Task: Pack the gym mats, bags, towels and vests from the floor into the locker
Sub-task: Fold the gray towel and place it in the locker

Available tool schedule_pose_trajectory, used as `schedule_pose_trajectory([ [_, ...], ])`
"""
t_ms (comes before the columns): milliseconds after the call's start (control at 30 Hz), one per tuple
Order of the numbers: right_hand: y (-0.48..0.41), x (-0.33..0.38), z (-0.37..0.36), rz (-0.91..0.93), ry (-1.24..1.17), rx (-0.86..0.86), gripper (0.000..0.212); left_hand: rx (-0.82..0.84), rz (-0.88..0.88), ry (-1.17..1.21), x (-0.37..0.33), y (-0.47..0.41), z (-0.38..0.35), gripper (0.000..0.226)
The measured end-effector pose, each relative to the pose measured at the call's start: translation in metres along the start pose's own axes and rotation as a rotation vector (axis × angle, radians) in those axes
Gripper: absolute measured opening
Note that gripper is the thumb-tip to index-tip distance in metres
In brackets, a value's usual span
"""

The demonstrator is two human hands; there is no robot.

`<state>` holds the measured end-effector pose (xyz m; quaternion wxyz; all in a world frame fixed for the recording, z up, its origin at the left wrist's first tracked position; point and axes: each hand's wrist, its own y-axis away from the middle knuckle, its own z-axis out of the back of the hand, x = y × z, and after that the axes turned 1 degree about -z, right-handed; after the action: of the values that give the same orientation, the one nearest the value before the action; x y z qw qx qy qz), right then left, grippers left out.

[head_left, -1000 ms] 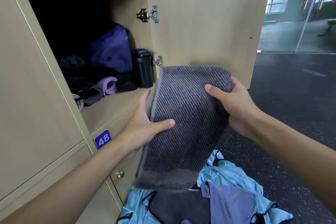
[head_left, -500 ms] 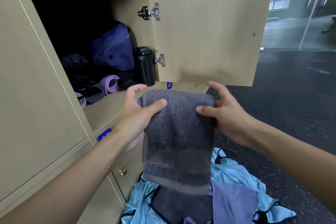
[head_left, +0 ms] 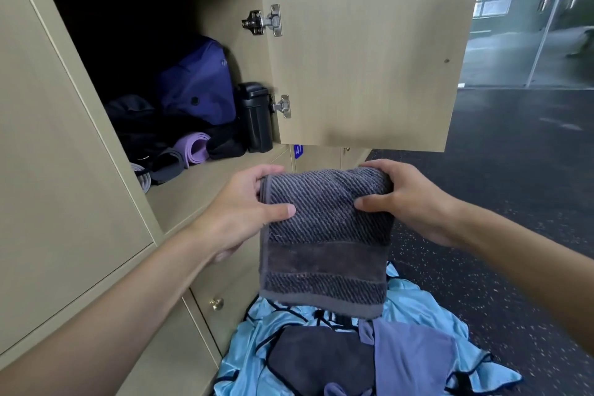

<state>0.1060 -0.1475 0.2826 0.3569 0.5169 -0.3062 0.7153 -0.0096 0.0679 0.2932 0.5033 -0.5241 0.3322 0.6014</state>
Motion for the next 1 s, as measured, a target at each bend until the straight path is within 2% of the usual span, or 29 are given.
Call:
schedule_pose_trajectory([
  [67,0.001,0.001,0.005,0.032,0.014,0.006,0.038,-0.024,-0.063,-0.160,0.000,-0.001,-0.002,0.046],
  [167,0.000,0.002,0.012,0.062,0.002,-0.006,0.028,-0.079,-0.192,-0.385,-0.002,-0.004,0.000,0.020],
  [233,0.000,0.002,0.015,0.079,0.009,-0.042,0.021,-0.108,-0.267,-0.462,-0.005,-0.004,0.003,0.015],
  [333,0.002,0.003,0.016,0.108,0.009,-0.066,0.019,-0.067,-0.288,-0.328,-0.009,-0.001,0.003,0.009],
  [400,0.005,0.004,0.012,0.091,-0.106,-0.049,0.035,-0.083,-0.240,-0.157,-0.012,0.002,-0.003,0.004],
  [500,0.007,0.000,0.001,-0.002,-0.258,0.040,0.085,-0.235,-0.199,0.000,-0.016,0.002,-0.011,0.015],
  [567,0.007,-0.002,-0.006,-0.065,-0.276,0.114,0.098,-0.342,-0.121,0.072,-0.020,0.001,-0.012,0.019],
  [600,0.007,-0.002,-0.008,-0.085,-0.299,0.109,0.097,-0.369,-0.064,0.138,-0.021,0.001,-0.011,0.020],
  [667,0.005,0.003,-0.010,-0.097,-0.390,0.018,0.091,-0.305,0.030,0.269,-0.021,0.002,-0.008,0.034],
  [800,0.006,0.010,-0.006,-0.126,-0.427,-0.209,0.073,-0.044,0.089,0.289,-0.005,0.012,-0.011,0.106],
  [833,0.007,0.010,-0.005,-0.131,-0.426,-0.241,0.068,-0.035,0.074,0.268,-0.002,0.013,-0.015,0.114],
  [867,0.007,0.009,-0.005,-0.134,-0.433,-0.255,0.062,-0.055,0.046,0.262,0.000,0.013,-0.018,0.117],
  [933,0.009,0.009,-0.005,-0.136,-0.460,-0.206,0.061,-0.136,-0.002,0.320,-0.003,0.010,-0.019,0.106],
  [1000,0.012,0.010,-0.005,-0.126,-0.479,-0.045,0.082,-0.239,-0.019,0.389,-0.008,0.008,-0.016,0.080],
])
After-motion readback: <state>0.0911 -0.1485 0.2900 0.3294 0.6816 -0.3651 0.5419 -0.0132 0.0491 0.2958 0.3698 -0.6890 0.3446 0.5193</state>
